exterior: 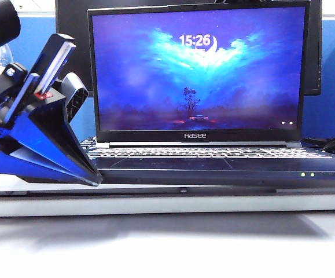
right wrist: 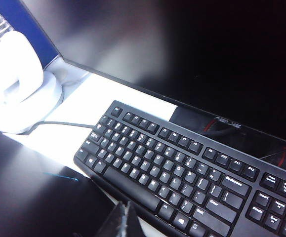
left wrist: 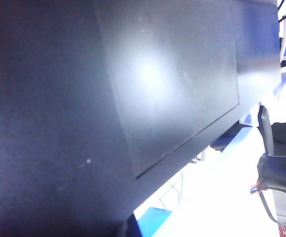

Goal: Close the lid of the black laptop.

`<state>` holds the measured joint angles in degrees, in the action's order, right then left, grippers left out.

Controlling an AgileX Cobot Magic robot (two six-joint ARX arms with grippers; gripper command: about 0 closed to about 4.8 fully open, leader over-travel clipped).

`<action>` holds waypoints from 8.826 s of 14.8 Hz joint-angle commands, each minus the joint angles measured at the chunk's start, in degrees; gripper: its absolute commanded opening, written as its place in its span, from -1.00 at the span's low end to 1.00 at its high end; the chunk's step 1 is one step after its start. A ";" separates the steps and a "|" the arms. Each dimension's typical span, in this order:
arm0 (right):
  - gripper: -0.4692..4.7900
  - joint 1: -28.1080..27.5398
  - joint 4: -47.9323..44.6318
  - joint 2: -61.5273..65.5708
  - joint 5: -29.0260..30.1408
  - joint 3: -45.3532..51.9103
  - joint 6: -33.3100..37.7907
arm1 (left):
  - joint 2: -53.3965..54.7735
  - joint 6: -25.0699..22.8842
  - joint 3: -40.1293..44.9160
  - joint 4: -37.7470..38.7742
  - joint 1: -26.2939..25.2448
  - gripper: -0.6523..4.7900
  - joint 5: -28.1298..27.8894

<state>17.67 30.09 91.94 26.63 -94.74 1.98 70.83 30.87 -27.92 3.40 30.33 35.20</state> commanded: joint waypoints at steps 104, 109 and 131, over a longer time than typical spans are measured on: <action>-0.84 12.48 39.87 1.66 -5.49 0.44 -8.81 | -0.04 -13.53 -0.52 2.12 -0.46 -0.78 21.57; -0.84 12.48 39.19 1.62 -5.53 0.39 -8.76 | -0.04 -13.53 -0.52 2.60 -0.46 -0.78 25.55; -0.84 12.39 37.33 -0.26 -5.16 0.28 -6.47 | -28.87 -12.11 -0.52 26.64 -0.46 -0.78 23.96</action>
<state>30.00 67.29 92.03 19.92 -94.30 -4.56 43.11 17.54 -28.32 29.91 29.89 58.96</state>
